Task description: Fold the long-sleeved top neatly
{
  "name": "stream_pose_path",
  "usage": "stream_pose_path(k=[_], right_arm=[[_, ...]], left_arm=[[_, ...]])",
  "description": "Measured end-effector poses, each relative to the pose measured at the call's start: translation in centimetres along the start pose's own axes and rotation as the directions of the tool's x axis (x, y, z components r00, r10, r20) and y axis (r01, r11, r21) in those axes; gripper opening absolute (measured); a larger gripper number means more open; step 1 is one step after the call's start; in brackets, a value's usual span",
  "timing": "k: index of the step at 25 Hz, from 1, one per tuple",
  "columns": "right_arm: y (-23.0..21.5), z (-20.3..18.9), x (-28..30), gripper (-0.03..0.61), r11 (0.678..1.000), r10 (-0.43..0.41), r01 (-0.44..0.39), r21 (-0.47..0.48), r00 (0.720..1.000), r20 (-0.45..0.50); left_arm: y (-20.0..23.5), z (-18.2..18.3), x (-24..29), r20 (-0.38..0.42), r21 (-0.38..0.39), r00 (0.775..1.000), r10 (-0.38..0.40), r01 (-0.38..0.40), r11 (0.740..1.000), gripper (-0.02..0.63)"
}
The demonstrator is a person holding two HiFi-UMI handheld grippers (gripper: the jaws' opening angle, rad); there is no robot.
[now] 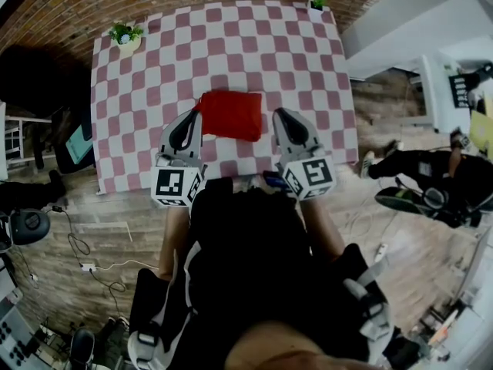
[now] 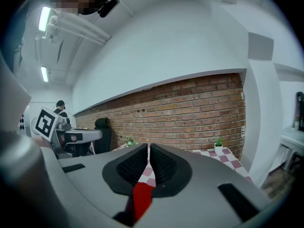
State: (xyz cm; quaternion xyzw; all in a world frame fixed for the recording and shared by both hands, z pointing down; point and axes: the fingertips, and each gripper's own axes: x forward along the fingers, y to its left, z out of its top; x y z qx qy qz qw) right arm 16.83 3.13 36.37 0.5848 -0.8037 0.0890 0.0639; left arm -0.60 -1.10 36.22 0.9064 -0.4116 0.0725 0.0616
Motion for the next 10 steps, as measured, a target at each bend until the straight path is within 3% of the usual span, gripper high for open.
stream_pose_path(k=[10], right_arm=[[-0.01, -0.07, -0.29, 0.023, 1.000, -0.006, 0.006, -0.010, 1.000, 0.001]], left_arm=[[-0.38, 0.00, -0.37, 0.007, 0.007, 1.000, -0.004, 0.004, 1.000, 0.017]])
